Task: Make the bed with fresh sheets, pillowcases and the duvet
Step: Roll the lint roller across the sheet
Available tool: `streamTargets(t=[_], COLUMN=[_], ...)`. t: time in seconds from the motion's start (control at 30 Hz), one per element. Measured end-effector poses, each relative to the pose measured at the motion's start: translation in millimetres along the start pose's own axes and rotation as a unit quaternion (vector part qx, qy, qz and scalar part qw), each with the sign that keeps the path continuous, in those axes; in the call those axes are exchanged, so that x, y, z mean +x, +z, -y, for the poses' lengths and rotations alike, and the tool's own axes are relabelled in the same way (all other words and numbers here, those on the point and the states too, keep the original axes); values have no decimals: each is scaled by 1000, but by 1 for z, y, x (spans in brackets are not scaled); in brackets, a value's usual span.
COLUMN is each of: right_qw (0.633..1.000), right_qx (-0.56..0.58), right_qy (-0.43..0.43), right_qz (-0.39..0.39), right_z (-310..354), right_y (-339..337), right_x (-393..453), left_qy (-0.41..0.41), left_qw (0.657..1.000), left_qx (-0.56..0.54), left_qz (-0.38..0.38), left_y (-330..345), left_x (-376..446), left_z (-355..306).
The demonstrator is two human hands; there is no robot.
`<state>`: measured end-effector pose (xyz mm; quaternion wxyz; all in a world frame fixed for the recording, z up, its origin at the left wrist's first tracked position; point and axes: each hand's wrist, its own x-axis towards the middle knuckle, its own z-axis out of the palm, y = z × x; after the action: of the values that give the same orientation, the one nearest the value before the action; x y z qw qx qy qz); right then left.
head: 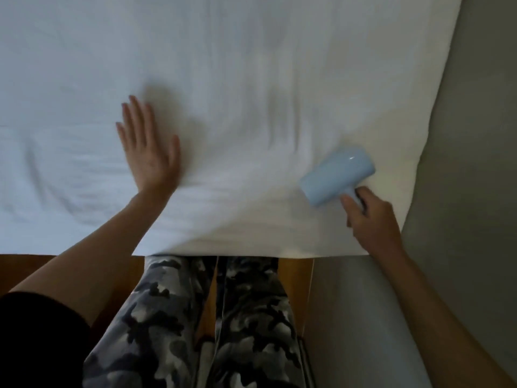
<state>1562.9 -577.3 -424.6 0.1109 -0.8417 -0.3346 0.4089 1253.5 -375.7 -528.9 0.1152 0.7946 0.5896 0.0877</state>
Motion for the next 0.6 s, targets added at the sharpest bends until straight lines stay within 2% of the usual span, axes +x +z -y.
streamTargets(t=[0.13, 0.23, 0.3, 0.43, 0.6], right_qw=[978, 942, 927, 927, 949], right_qx=[170, 284, 327, 337, 281], right_qy=[82, 122, 121, 105, 131], right_qz=[-90, -131, -138, -125, -62], right_z=[19, 40, 56, 86, 85], right_y=[-13, -22, -26, -34, -12], right_x=[26, 70, 99, 145, 142], left_qy=[116, 142, 142, 162, 178], left_qw=[992, 989, 987, 976, 974], left_qx=[7, 18, 39, 58, 50], left_qz=[41, 35, 57, 131, 129], left_y=[14, 20, 25, 39, 50], left_x=[37, 66, 82, 89, 81], left_z=[-67, -109, -130, -137, -128])
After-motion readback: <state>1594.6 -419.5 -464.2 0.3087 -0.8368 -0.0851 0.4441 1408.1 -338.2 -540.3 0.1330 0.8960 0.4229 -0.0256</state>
